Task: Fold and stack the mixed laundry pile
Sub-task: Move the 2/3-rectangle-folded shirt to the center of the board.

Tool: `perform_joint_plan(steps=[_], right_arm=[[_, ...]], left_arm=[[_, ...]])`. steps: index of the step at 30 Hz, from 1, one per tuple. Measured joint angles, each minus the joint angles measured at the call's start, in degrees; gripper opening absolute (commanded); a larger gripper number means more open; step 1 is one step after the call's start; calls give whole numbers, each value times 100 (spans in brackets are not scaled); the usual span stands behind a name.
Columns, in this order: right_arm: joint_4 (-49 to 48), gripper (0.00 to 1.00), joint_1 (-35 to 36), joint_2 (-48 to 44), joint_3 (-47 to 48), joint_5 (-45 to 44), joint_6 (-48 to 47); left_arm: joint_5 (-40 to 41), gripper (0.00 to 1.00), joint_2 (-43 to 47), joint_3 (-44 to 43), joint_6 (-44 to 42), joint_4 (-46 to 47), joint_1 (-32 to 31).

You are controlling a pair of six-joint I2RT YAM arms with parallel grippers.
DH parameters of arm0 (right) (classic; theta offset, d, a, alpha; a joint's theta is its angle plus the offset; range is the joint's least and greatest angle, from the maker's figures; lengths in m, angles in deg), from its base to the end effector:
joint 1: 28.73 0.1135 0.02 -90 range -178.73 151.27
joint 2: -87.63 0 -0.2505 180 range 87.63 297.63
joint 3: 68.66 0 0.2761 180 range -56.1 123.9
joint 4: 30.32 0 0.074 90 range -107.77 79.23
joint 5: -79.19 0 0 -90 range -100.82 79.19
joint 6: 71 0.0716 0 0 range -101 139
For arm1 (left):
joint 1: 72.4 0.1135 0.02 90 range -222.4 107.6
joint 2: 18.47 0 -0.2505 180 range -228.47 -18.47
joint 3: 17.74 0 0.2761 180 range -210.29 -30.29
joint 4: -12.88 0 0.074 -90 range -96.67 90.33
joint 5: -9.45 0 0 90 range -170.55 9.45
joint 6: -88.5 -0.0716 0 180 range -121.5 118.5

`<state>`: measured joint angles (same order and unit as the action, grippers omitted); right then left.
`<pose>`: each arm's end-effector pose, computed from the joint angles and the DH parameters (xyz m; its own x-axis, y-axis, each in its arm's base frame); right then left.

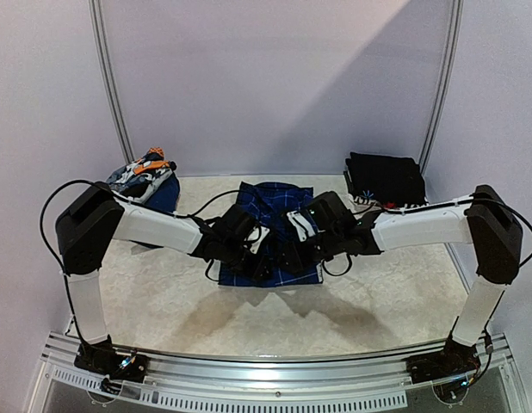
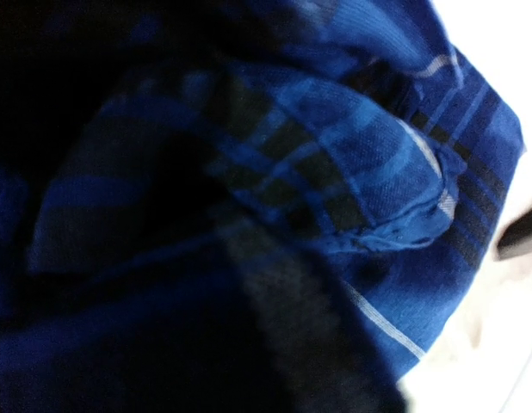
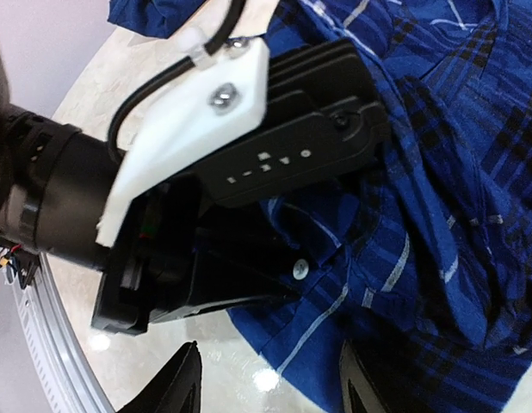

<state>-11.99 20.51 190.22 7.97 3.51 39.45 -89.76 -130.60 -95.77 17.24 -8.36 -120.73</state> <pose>0.2644 0.3338 0.1370 -0.7240 -0.3214 -0.6104 -0.6367 0.6519 0.4119 0.2742 -0.3253 0.0718 -0.7742 0.3929 -0.4963 0.5799 0.7545 -0.3074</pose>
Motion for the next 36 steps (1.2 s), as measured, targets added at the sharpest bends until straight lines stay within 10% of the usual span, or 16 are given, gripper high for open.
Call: perform_joint_plan(steps=[36], right_arm=[[-549,49,-933,2444,2343,-1443,122]], left_arm=[[-70,33,7,83,101,125,0]])
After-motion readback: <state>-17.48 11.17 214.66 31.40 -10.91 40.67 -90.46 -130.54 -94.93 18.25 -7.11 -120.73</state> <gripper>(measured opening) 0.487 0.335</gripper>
